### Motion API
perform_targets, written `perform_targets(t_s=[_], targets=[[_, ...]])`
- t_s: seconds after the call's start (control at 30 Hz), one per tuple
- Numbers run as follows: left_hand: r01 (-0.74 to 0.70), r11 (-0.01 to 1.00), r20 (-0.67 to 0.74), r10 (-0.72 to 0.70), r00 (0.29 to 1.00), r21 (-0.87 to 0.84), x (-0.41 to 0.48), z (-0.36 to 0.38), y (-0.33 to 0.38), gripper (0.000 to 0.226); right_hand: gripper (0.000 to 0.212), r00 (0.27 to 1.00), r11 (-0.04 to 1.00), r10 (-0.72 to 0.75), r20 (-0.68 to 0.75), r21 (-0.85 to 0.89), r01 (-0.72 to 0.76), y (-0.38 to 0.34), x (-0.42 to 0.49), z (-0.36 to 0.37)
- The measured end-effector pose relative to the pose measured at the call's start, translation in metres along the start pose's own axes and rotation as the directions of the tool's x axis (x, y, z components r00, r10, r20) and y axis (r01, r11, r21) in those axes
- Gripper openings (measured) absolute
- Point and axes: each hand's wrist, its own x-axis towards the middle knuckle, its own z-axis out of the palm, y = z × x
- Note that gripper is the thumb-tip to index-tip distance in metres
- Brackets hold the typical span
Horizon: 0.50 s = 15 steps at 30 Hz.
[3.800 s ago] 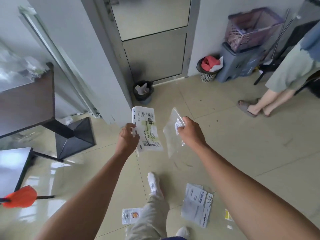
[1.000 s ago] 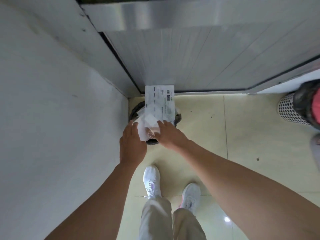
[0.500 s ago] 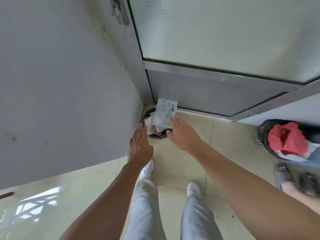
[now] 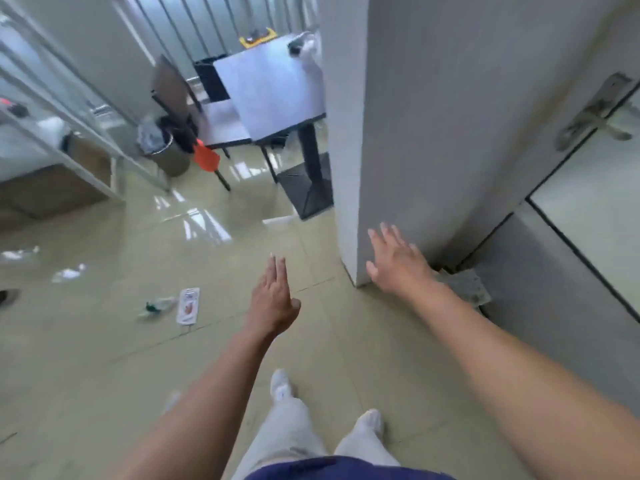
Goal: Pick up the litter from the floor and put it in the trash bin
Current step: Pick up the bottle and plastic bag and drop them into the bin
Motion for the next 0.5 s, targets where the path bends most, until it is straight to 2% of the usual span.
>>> perform_targets(t_s=[0.13,0.27,0.4,0.5], targets=[[0.216,0.973,-0.118,-0.225,0.967,-0.081,-0.066,-0.042,-0.102,0.095,0.070,0.970,0.968,-0.244,0.019,-0.057,0.245,-0.134,0.003,0.006],[0.392,0.905,-0.174,-0.417,0.892,-0.163,-0.145,-0.051,-0.200,0.100,0.069,0.880,0.875,-0.468,0.084,-0.099,0.475,-0.271,-0.022,0.035],[0.529,0.821,-0.178,-0.565,0.805,-0.215,-0.227,-0.045,-0.289,0.095,0.070,0.783,0.772,-0.603,0.154,-0.133,0.621,-0.380,-0.054,0.079],[0.585,0.769,-0.158,-0.631,0.760,-0.260,-0.286,-0.037,-0.351,0.094,0.070,0.749,0.735,-0.633,0.194,-0.151,0.661,-0.445,-0.082,0.115]])
